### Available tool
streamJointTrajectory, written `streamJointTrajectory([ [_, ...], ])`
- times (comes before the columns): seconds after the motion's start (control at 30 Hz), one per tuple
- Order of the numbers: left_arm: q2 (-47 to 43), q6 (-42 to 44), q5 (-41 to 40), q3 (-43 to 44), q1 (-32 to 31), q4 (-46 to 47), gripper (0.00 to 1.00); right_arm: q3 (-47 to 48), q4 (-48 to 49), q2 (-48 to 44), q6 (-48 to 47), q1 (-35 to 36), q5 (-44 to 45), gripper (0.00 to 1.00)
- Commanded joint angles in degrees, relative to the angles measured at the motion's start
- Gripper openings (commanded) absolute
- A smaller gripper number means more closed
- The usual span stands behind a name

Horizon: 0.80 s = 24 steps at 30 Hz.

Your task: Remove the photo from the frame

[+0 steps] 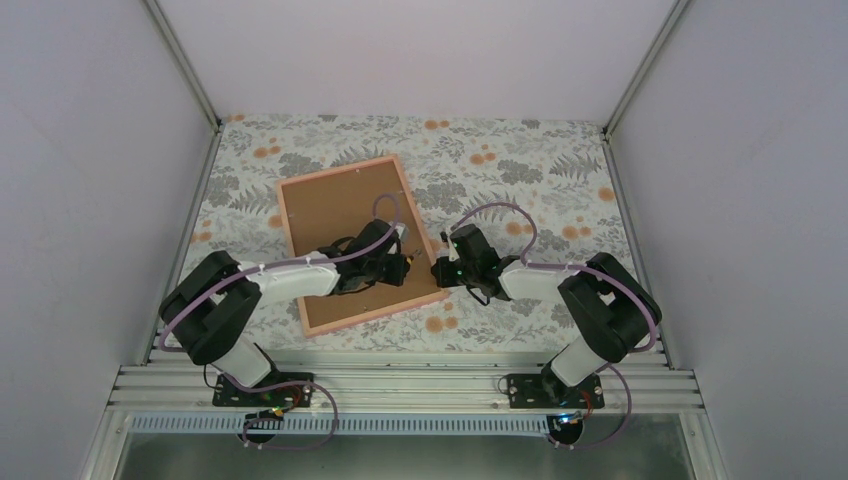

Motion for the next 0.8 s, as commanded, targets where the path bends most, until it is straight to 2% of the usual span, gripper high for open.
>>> streamJointTrajectory([
  [0.0,0.78,0.56,0.33,1.93,0.11,-4.98,0.02,-0.4,-2.98,-0.46,0.18,0.48,-1.91,0.04],
  [0.77,1.29,0.3,2.03,3.98,-0.12,-13.95,0.02,-0.39,-3.24,-0.47,0.38,0.48,-1.46,0.04],
])
